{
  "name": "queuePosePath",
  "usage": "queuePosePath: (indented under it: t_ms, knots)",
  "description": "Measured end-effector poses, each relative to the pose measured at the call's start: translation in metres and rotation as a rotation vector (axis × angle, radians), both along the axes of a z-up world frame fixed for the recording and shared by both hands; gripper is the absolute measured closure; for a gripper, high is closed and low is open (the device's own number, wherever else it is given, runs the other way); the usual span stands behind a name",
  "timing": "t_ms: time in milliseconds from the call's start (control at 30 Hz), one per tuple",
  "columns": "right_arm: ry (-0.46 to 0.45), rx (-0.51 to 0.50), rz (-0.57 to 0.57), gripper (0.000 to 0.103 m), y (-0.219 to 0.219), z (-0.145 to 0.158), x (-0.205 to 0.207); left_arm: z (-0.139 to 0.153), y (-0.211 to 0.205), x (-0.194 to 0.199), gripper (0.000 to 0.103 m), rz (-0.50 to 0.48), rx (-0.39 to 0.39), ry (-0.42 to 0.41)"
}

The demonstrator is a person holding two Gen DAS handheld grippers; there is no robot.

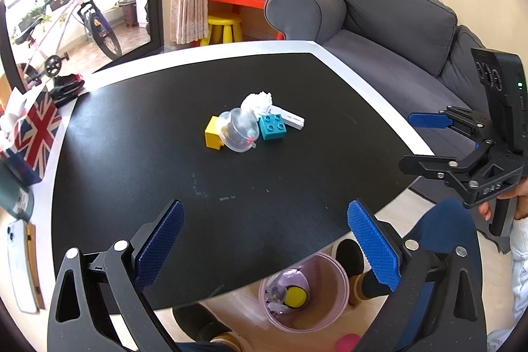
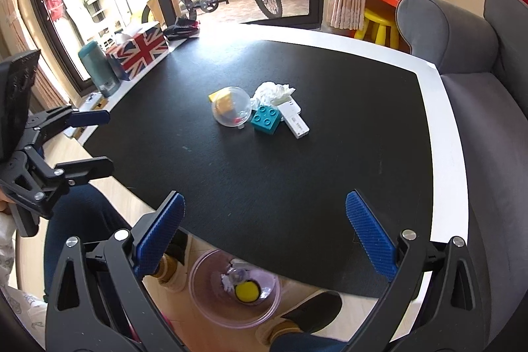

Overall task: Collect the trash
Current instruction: 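Reach the right gripper to the white stick and grasp it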

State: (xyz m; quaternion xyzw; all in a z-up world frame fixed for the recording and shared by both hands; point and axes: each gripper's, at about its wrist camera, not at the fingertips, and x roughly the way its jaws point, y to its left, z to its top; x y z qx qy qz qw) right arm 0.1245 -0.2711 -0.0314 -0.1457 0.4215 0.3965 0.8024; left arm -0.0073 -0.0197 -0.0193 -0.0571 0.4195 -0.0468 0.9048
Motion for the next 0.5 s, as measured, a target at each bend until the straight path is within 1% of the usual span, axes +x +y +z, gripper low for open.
queuePosePath:
  t_ms: [500]
  knots:
    - [0.005,-0.086,0.081,0.006,0.05,-0.026,0.069,-0.01,0.024,0.045,0.008,0.016,-0.009,0.022]
